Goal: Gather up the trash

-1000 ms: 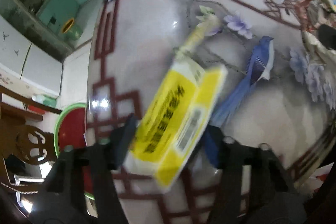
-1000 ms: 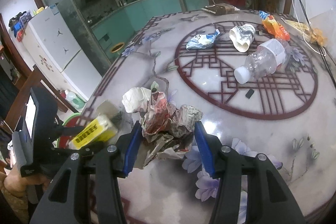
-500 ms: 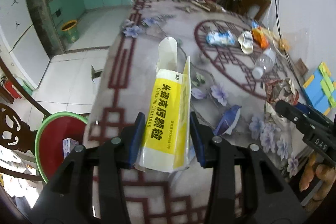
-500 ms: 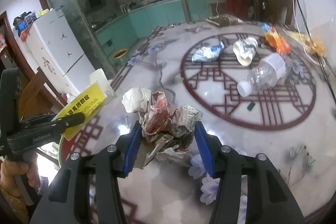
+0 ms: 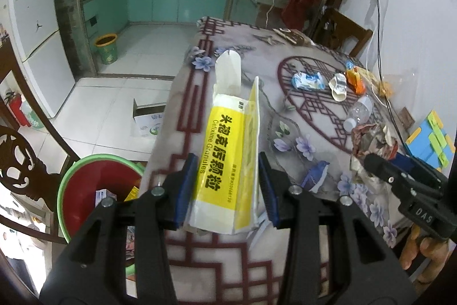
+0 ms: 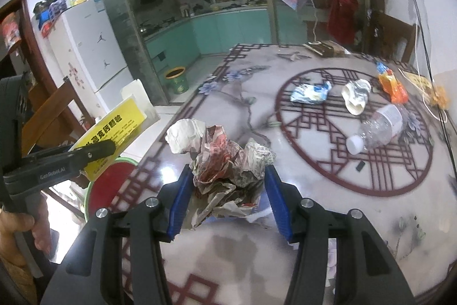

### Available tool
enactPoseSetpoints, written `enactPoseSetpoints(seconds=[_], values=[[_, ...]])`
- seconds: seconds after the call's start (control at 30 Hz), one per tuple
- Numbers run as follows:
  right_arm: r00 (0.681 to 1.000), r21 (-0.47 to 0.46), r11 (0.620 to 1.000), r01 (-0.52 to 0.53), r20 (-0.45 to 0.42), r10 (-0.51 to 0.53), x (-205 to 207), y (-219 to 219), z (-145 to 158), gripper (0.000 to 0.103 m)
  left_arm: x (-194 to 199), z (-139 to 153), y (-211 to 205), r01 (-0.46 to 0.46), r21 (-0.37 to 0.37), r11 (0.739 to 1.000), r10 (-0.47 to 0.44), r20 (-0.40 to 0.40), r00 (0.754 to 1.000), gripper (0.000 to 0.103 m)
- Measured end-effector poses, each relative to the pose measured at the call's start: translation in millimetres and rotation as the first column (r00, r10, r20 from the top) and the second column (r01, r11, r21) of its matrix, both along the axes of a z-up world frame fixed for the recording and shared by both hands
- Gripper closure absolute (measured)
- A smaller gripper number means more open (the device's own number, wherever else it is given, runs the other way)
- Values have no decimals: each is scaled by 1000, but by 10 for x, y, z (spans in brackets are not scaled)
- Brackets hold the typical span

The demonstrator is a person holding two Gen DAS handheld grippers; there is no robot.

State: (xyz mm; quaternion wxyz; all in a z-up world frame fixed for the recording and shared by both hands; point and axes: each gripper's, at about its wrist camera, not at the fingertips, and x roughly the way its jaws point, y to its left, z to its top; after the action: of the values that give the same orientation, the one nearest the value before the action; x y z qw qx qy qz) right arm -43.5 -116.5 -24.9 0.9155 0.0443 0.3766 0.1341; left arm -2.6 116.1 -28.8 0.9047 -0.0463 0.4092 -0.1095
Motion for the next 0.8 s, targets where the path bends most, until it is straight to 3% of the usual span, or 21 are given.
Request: enactPoseSetpoints(seconds=[0.4, 0.8], values=[[994, -30, 993, -112, 5, 113, 40, 632, 25, 53, -91, 30, 558, -111, -63, 992, 113, 17, 993, 62], [969, 1, 970, -244, -25, 244, 124, 1396, -127, 53, -138, -20, 1169, -281, -30, 959, 282, 20, 959, 62]])
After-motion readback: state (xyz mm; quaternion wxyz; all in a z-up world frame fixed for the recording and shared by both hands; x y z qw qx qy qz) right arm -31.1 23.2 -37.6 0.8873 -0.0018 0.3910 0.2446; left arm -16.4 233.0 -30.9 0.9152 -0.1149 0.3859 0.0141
